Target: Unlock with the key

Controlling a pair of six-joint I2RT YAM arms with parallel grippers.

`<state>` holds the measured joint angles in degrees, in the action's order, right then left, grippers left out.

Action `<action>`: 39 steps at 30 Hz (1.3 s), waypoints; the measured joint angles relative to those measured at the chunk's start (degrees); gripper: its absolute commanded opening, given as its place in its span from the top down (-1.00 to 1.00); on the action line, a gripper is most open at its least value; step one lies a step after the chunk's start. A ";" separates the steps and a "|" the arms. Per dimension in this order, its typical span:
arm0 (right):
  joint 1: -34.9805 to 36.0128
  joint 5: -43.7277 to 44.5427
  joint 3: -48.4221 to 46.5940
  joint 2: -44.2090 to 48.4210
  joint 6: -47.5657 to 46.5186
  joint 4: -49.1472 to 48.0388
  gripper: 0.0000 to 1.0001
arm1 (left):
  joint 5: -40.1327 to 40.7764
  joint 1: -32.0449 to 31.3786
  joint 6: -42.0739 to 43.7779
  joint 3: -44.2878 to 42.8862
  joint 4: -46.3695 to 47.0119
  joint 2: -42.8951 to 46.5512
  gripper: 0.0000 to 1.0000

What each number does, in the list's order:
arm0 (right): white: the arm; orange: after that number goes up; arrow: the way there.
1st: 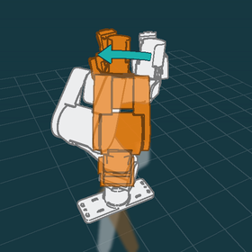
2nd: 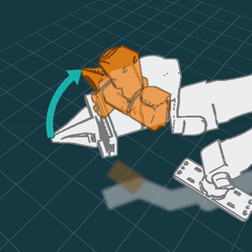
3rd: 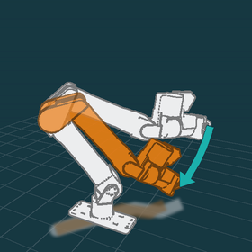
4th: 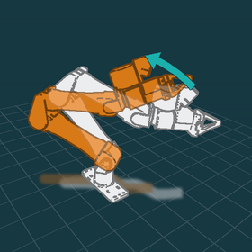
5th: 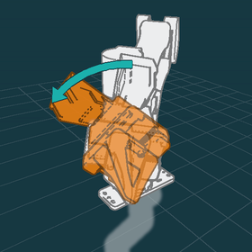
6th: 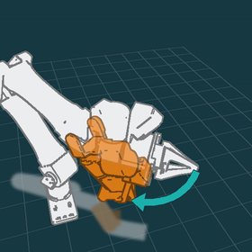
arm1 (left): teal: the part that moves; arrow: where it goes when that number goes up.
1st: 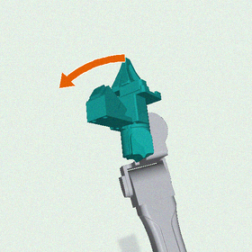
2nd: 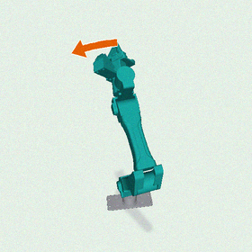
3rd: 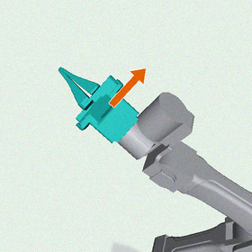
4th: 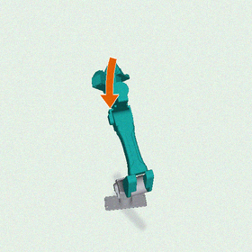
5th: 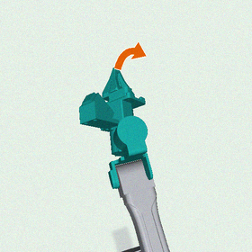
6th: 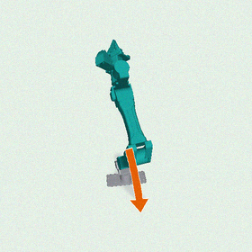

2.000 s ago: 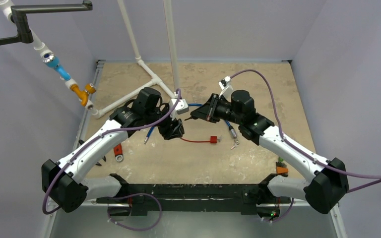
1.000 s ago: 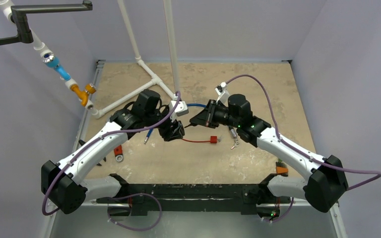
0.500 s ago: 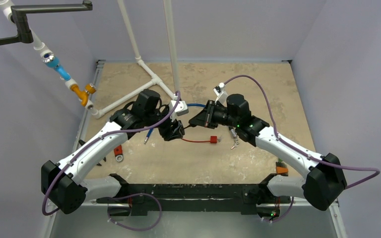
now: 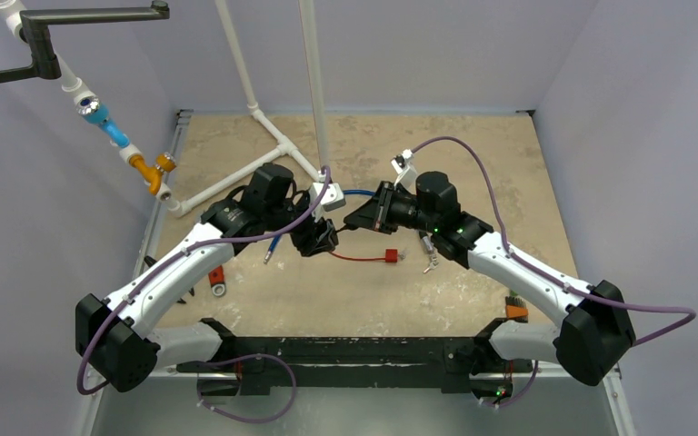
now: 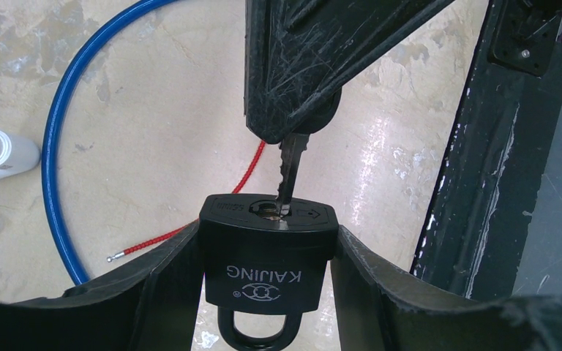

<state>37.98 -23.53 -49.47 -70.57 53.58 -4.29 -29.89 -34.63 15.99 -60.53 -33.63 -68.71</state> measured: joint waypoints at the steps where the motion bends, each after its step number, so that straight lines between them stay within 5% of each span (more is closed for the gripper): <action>1: 0.02 0.00 0.00 0.00 0.15 -0.22 1.00 | 0.11 0.00 0.00 0.00 0.07 0.00 1.00; 39: 1.33 1.44 -0.11 -1.81 0.52 -3.02 1.00 | 1.60 0.13 -2.27 0.00 0.50 1.16 1.00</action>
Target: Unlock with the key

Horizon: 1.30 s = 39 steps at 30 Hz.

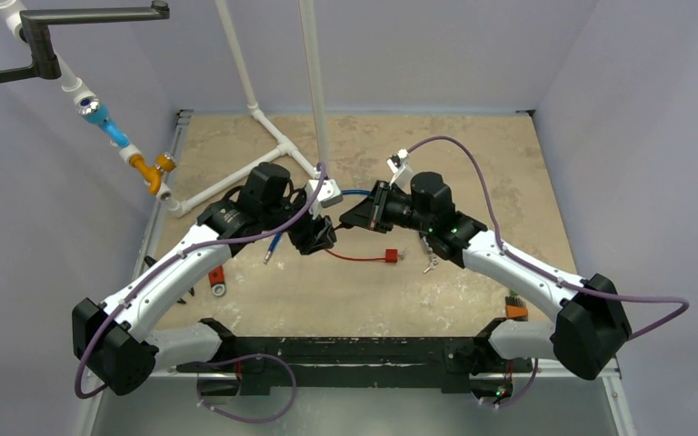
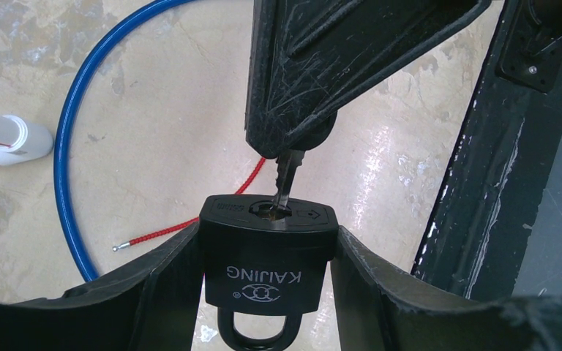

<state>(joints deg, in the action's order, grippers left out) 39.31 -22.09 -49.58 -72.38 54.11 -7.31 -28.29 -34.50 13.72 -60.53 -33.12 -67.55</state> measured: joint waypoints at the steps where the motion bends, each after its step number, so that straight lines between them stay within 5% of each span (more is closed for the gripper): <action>1: 0.07 0.09 -0.02 -0.13 0.02 -0.11 1.00 | 0.17 0.00 -0.17 0.00 0.00 0.00 1.00; 23: 0.04 1.33 -0.24 -1.25 -0.11 -3.74 1.00 | 2.97 0.63 -5.14 -3.78 -1.79 -2.08 1.00; 39: -0.07 -2.97 -1.73 -4.50 -0.48 -4.68 1.00 | 3.89 -0.09 2.60 -4.96 -5.92 -2.29 1.00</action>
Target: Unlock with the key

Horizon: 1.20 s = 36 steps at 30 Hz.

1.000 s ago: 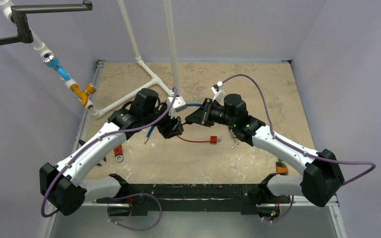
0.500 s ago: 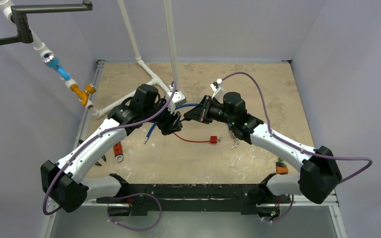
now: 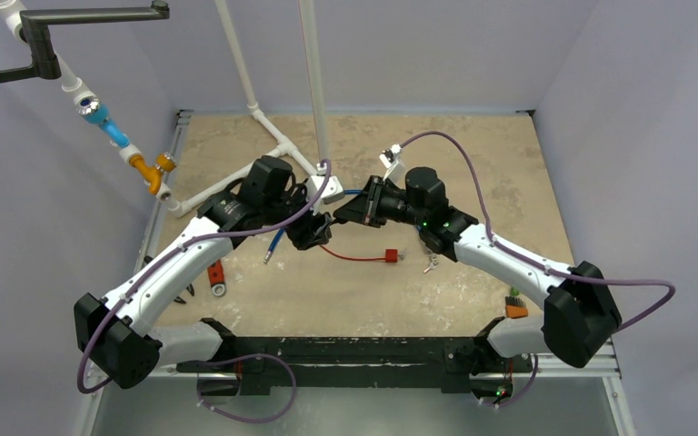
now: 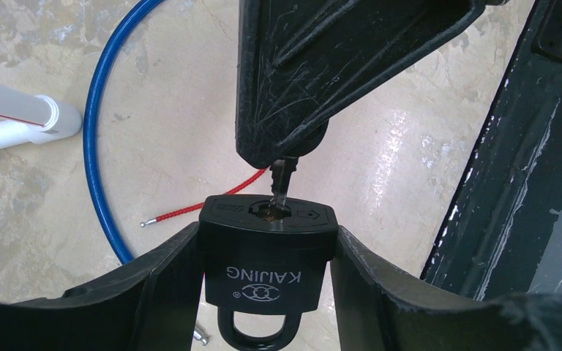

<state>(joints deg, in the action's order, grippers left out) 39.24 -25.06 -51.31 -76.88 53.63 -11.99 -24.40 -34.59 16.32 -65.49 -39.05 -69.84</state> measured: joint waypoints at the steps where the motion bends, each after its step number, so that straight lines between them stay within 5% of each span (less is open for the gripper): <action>1: 0.00 -0.07 0.00 -0.07 -0.04 -0.09 1.00 | -0.02 0.00 0.42 -0.02 -0.09 0.00 1.00; 16: -0.04 0.13 2.16 -0.15 0.59 -7.65 1.00 | 1.97 -0.04 0.44 -3.32 -2.27 -0.66 1.00; 36: 0.44 -2.89 0.72 -2.32 -0.44 -4.44 1.00 | 3.23 -2.19 4.50 -4.70 -6.99 -2.56 1.00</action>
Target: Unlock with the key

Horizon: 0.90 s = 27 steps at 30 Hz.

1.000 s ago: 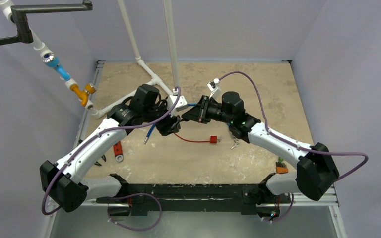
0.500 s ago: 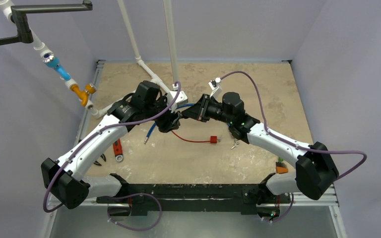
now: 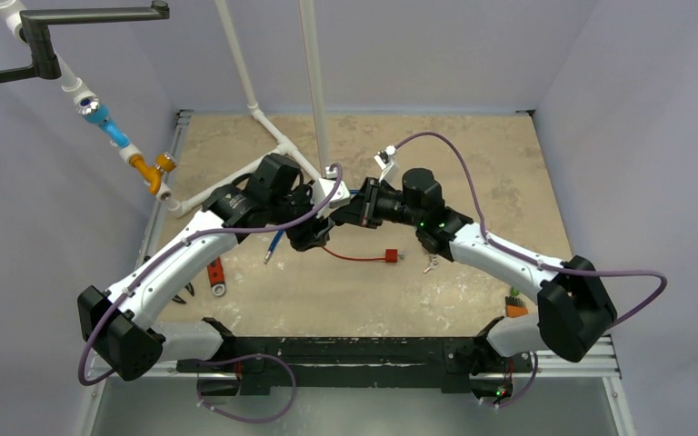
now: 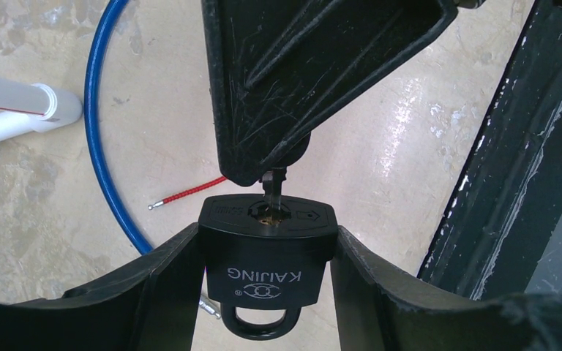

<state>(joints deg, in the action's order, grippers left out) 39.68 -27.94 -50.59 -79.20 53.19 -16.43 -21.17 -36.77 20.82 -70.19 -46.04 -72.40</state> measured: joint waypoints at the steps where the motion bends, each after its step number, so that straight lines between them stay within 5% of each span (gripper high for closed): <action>1: 0.02 0.07 -0.04 0.11 -0.11 0.35 1.00 | 0.02 -0.02 -0.04 0.00 0.02 0.00 1.00; 23: 2.29 4.42 -3.43 -0.92 -1.86 -0.09 0.98 | 2.80 0.15 -2.62 -3.21 1.84 0.37 1.00; 27: 2.38 3.54 -4.31 -1.16 -2.73 0.33 0.13 | 2.51 0.28 -3.15 -3.78 1.22 0.37 1.00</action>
<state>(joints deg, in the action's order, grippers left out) 42.06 -24.40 -54.89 -80.36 50.46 -16.10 -18.65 -36.49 17.67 -73.97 -44.82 -72.03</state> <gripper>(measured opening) 0.206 0.567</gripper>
